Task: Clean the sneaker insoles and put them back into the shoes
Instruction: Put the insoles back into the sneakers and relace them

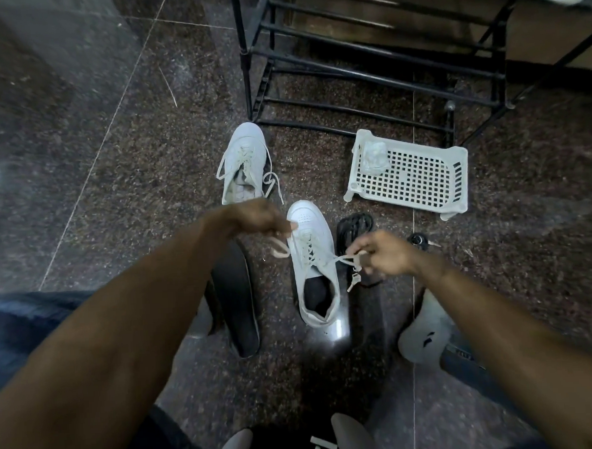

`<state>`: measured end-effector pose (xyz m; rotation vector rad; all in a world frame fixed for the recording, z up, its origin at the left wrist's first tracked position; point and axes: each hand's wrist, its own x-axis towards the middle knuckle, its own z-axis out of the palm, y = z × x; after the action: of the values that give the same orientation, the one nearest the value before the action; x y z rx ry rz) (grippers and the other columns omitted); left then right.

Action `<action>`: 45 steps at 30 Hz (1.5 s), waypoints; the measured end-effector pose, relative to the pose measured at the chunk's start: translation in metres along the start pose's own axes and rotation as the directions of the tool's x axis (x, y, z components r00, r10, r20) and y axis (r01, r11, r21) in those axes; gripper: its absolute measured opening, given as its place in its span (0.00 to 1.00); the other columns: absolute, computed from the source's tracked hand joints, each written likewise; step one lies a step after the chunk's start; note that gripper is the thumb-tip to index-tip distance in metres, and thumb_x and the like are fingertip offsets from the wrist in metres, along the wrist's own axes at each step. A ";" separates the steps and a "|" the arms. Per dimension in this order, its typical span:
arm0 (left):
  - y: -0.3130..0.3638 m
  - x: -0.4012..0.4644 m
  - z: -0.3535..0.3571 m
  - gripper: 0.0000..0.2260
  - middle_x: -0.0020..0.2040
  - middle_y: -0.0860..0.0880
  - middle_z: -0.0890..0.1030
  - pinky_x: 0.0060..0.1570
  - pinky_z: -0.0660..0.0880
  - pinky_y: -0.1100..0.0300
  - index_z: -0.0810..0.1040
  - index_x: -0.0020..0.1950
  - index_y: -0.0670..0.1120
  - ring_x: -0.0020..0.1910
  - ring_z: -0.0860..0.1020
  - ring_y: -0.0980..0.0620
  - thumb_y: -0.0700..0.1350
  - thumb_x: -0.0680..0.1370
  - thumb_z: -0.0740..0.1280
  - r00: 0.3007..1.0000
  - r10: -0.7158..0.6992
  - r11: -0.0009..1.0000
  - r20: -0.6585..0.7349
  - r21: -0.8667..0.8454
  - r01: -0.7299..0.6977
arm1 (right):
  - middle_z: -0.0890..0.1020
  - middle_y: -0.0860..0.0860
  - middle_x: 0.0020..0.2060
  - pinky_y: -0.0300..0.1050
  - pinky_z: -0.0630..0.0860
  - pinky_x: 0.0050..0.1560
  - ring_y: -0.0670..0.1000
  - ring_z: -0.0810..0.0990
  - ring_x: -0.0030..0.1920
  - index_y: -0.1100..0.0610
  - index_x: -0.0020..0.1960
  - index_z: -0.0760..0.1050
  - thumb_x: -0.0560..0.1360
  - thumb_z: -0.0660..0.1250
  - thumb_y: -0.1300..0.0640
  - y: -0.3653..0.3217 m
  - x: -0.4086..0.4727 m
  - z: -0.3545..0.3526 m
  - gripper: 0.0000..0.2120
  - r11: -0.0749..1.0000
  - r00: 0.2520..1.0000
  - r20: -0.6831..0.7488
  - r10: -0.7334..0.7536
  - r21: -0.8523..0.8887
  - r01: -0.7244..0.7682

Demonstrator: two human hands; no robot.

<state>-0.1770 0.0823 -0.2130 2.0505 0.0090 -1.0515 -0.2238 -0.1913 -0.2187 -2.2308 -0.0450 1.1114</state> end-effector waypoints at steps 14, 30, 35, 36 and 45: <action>0.062 -0.034 0.055 0.12 0.26 0.50 0.68 0.32 0.79 0.58 0.81 0.51 0.43 0.20 0.63 0.56 0.48 0.82 0.62 0.994 0.075 0.900 0.075 -0.434 -0.035 | 0.81 0.56 0.31 0.35 0.72 0.27 0.45 0.77 0.26 0.61 0.52 0.80 0.77 0.66 0.66 -0.100 -0.048 -0.048 0.06 0.898 0.892 -0.219 -0.396 0.110 0.425; 0.131 -0.060 0.025 0.10 0.34 0.48 0.84 0.37 0.76 0.61 0.84 0.39 0.41 0.35 0.82 0.55 0.43 0.77 0.68 0.936 0.204 0.914 0.286 0.286 -0.287 | 0.74 0.51 0.28 0.36 0.64 0.24 0.44 0.67 0.23 0.59 0.45 0.74 0.79 0.58 0.62 -0.073 -0.011 -0.020 0.08 0.981 0.960 0.217 0.176 0.038 -0.188; 0.135 -0.060 0.026 0.08 0.36 0.48 0.85 0.43 0.77 0.58 0.84 0.39 0.42 0.38 0.82 0.54 0.41 0.76 0.68 0.942 0.183 0.922 0.282 0.283 -0.264 | 0.83 0.54 0.33 0.38 0.75 0.27 0.48 0.80 0.28 0.59 0.46 0.78 0.79 0.61 0.60 -0.086 -0.018 -0.041 0.08 0.981 0.938 0.321 0.133 0.093 -0.171; 0.137 -0.061 0.027 0.09 0.34 0.49 0.84 0.42 0.77 0.58 0.84 0.38 0.42 0.38 0.82 0.54 0.41 0.76 0.68 0.942 0.180 0.923 0.284 0.282 -0.262 | 0.83 0.55 0.34 0.39 0.76 0.28 0.49 0.81 0.29 0.57 0.45 0.78 0.79 0.61 0.60 -0.088 -0.020 -0.040 0.08 0.983 0.934 0.335 0.125 0.088 -0.163; 0.140 -0.070 0.016 0.09 0.32 0.49 0.84 0.38 0.76 0.60 0.83 0.38 0.40 0.38 0.82 0.50 0.41 0.77 0.69 0.934 0.259 0.934 0.245 0.181 -0.307 | 0.81 0.55 0.38 0.49 0.82 0.36 0.50 0.77 0.31 0.59 0.43 0.78 0.78 0.64 0.61 -0.086 -0.005 -0.034 0.07 0.973 0.971 0.189 0.144 0.150 -0.173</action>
<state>-0.1849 0.0018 -0.0786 2.0371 -0.5242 -1.1237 -0.1812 -0.1426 -0.1527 -2.0110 0.1496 1.3479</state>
